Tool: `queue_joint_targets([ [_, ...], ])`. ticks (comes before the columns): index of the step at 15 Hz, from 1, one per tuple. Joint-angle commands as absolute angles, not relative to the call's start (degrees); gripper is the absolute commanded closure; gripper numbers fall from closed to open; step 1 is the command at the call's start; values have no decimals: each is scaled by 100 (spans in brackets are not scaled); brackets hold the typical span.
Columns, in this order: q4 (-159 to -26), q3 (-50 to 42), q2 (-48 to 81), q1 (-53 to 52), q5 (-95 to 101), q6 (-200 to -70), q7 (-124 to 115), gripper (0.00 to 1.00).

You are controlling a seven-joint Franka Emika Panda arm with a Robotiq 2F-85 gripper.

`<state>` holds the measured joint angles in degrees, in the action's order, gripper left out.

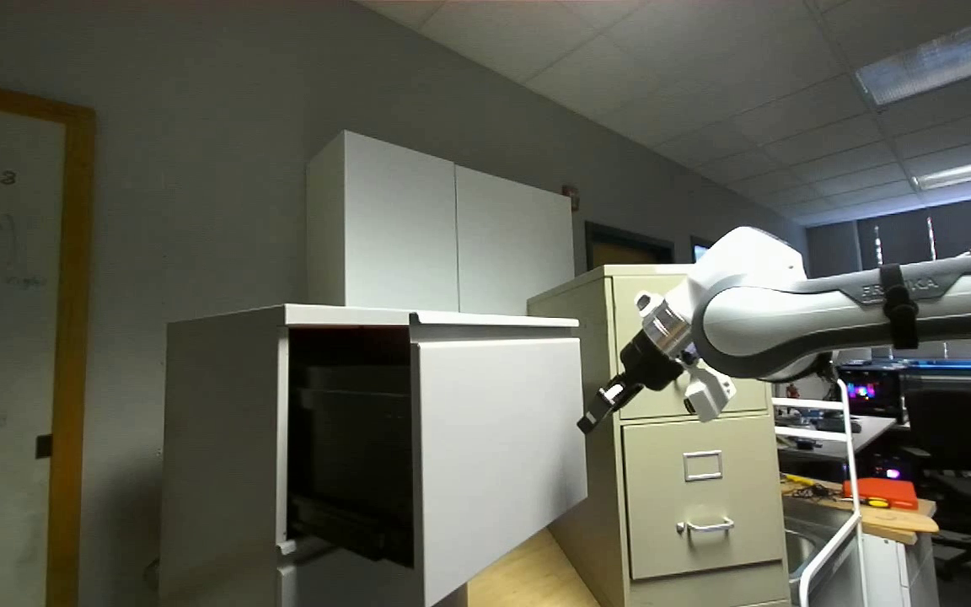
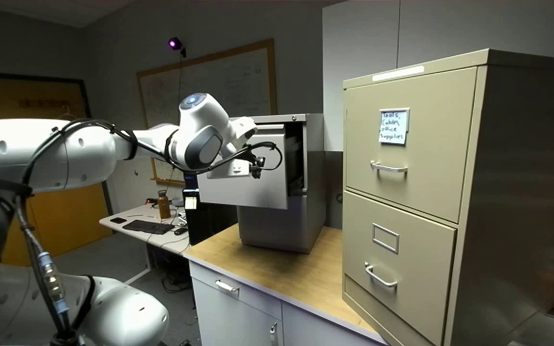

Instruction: Close the open top drawer

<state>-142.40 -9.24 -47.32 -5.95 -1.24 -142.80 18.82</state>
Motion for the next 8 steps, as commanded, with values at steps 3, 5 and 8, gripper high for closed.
queue_joint_targets([
  [3, -14324, -708, -4671, -895, -369, -15020, 1513, 94],
  [5, -14309, -622, -4595, -986, -383, -15272, 1385, 94],
  [8, -14246, -506, -4467, -1106, -393, -15500, 1214, 92],
])
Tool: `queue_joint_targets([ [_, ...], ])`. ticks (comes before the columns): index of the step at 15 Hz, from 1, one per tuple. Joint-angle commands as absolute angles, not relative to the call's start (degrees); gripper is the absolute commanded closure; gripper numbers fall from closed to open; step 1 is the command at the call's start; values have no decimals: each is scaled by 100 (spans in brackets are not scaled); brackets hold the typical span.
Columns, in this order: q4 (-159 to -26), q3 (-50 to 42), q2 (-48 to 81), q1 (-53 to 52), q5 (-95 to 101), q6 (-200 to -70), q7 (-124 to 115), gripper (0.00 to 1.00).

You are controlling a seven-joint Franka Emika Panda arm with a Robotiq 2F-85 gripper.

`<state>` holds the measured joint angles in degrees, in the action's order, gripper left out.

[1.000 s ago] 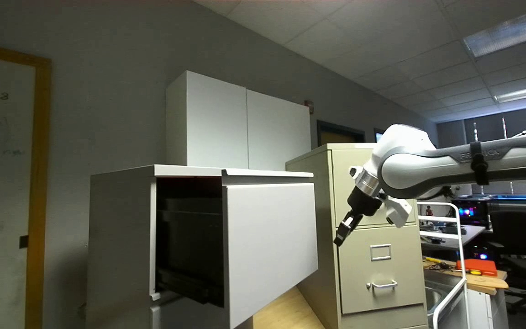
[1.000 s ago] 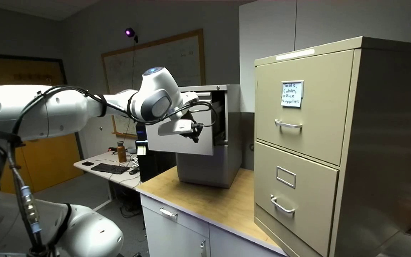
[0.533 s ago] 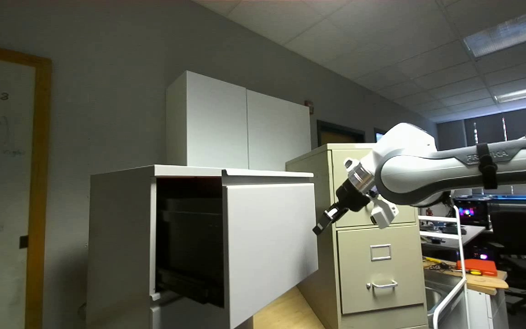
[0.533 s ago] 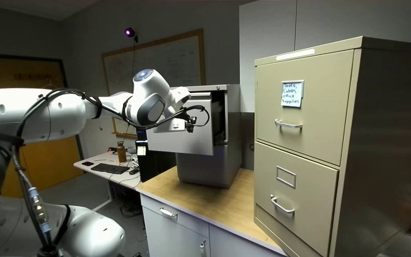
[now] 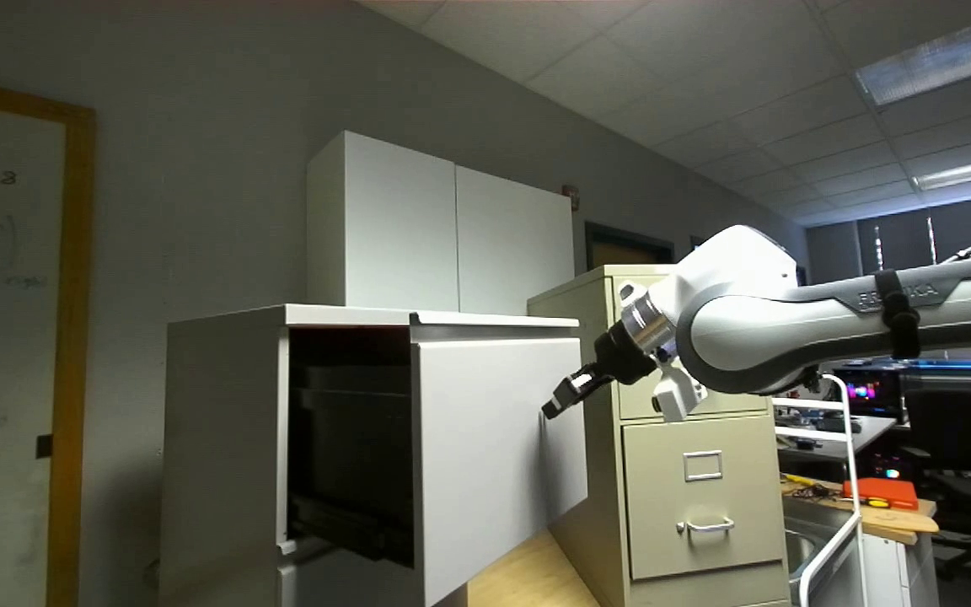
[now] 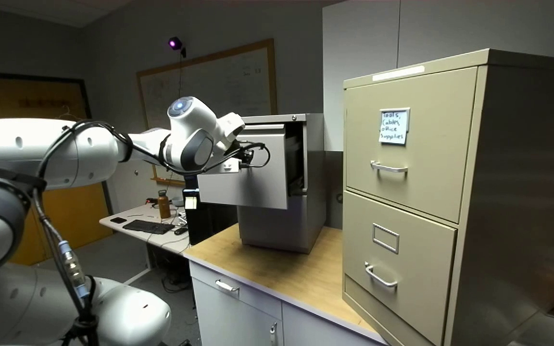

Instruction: Close the open top drawer

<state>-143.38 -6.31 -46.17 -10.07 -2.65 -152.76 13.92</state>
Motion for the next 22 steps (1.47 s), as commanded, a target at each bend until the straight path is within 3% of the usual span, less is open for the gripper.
queue_joint_targets([
  [1, -14223, -461, -4401, -1154, -400, -15575, 1154, 93],
  [11, -13536, 46, -3046, -782, -192, -16462, 542, 92],
  [22, -11968, 732, -1392, -169, 272, -16279, -247, 93],
])
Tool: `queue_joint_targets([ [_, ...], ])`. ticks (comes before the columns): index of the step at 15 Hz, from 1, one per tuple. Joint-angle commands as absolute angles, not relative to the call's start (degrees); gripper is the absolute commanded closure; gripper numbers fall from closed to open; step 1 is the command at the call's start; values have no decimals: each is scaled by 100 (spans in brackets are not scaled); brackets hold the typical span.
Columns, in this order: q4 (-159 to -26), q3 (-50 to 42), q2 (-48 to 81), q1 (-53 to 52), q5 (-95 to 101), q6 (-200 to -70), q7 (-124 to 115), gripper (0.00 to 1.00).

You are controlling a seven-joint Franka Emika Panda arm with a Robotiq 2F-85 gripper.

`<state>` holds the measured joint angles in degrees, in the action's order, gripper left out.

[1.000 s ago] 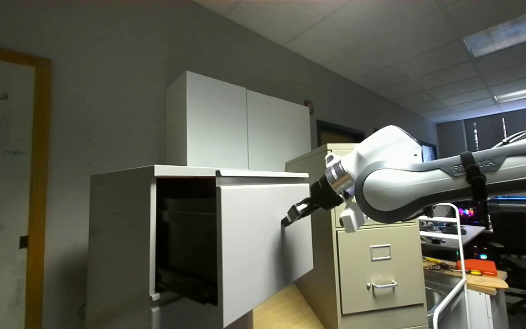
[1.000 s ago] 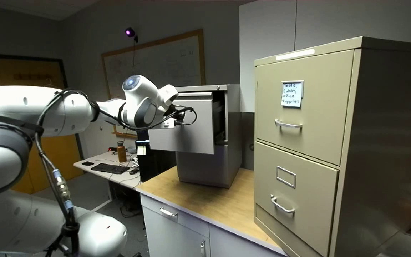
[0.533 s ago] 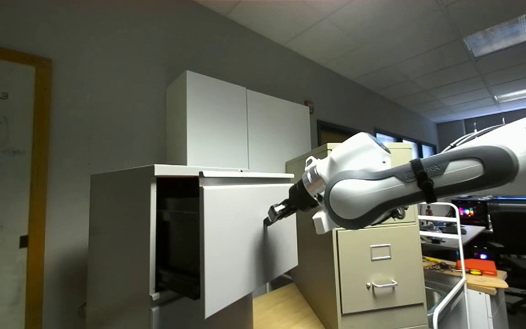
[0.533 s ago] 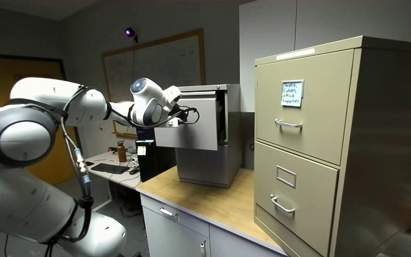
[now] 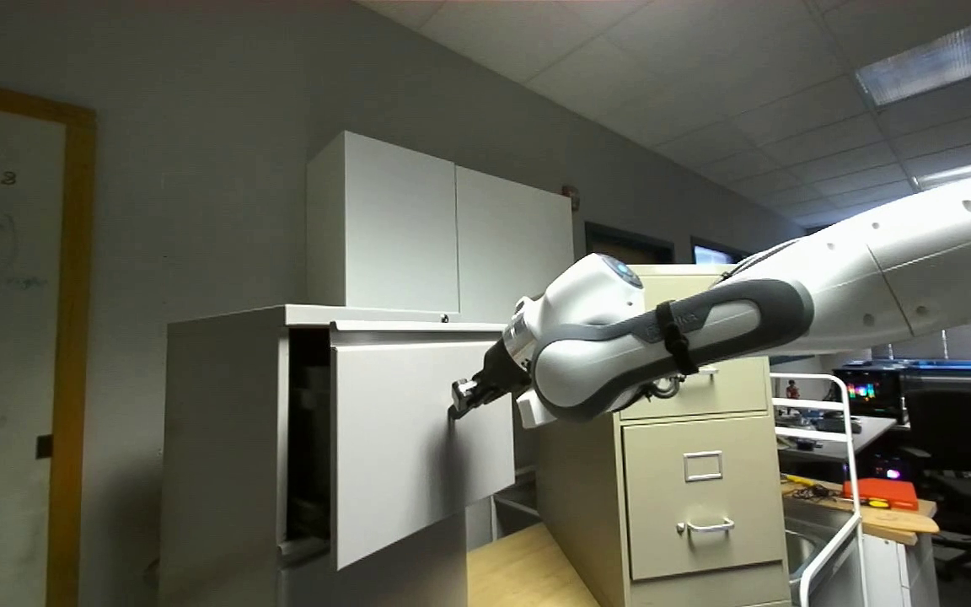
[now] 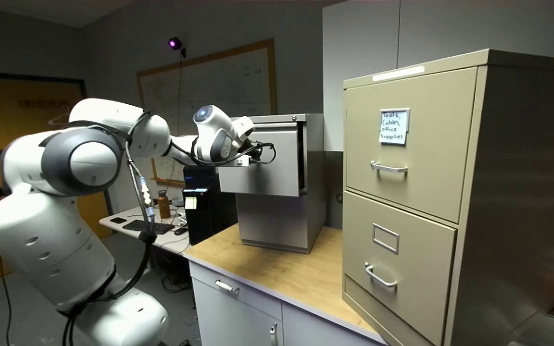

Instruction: Close the open top drawer

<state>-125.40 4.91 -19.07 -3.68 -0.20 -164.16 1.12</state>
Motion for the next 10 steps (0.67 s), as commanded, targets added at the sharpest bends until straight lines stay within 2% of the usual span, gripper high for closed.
queue_joint_targets([
  [1, -11858, 847, -1266, -71, 396, -16277, -370, 93],
  [10, -10648, 1314, -281, 208, 1758, -15712, -1543, 94],
])
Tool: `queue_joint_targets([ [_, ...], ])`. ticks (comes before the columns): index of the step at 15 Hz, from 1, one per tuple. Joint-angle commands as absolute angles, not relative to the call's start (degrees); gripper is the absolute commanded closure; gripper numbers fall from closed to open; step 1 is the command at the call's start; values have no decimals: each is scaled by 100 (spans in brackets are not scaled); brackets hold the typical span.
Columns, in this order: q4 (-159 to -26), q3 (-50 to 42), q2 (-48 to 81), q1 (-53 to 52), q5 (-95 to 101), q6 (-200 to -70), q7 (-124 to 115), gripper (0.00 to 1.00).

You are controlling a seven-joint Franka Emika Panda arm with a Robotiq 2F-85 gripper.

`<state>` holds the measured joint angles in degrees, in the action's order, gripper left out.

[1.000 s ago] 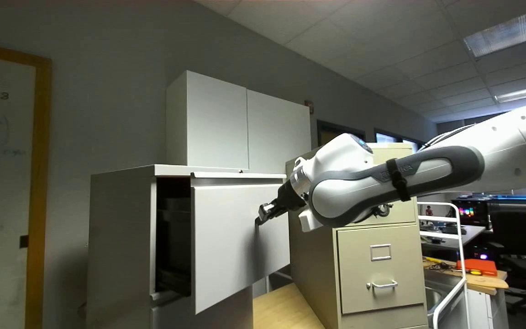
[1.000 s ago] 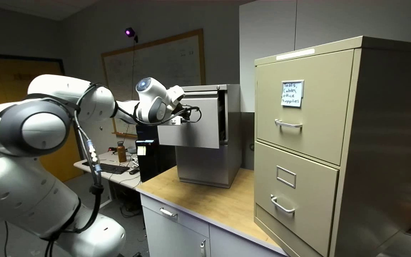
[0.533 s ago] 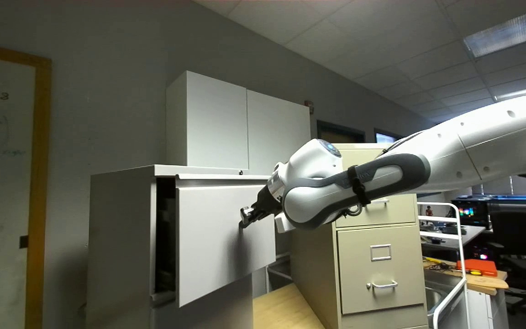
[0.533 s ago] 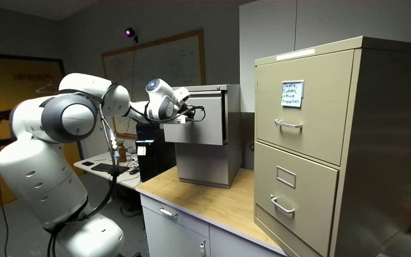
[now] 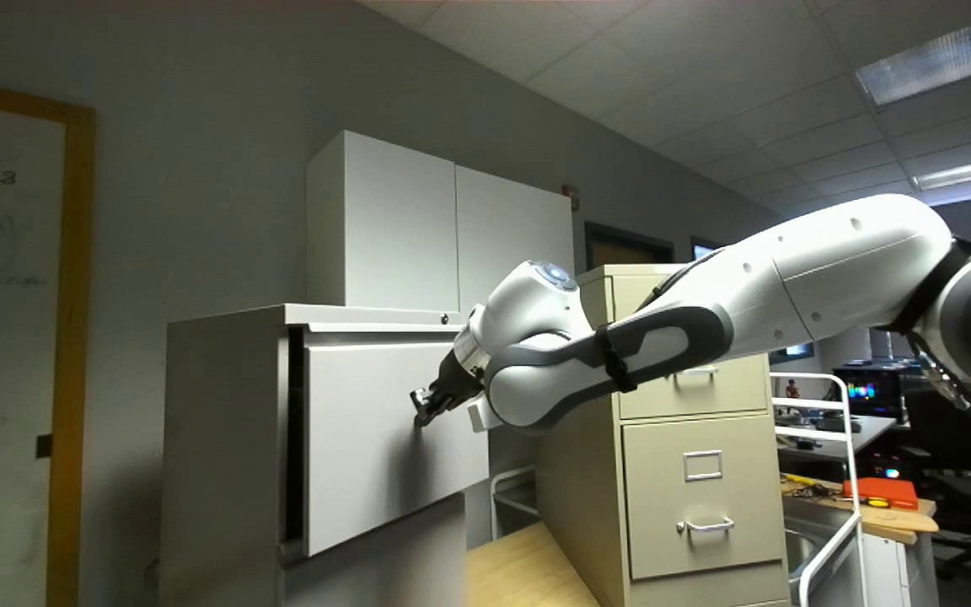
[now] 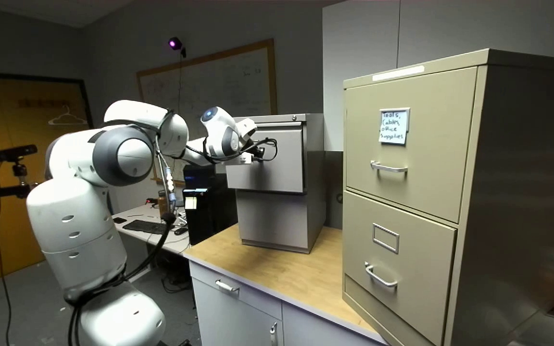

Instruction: Close the open top drawer

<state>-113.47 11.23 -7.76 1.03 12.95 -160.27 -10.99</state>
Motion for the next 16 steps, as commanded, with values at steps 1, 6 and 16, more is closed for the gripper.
queue_joint_targets([
  [1, -10473, 1331, -156, 203, 1936, -15610, -1708, 94],
  [6, -9648, 1347, 426, 41, 2522, -15122, -2208, 94],
  [16, -8507, 740, 1180, -792, 2766, -14159, -2359, 94],
])
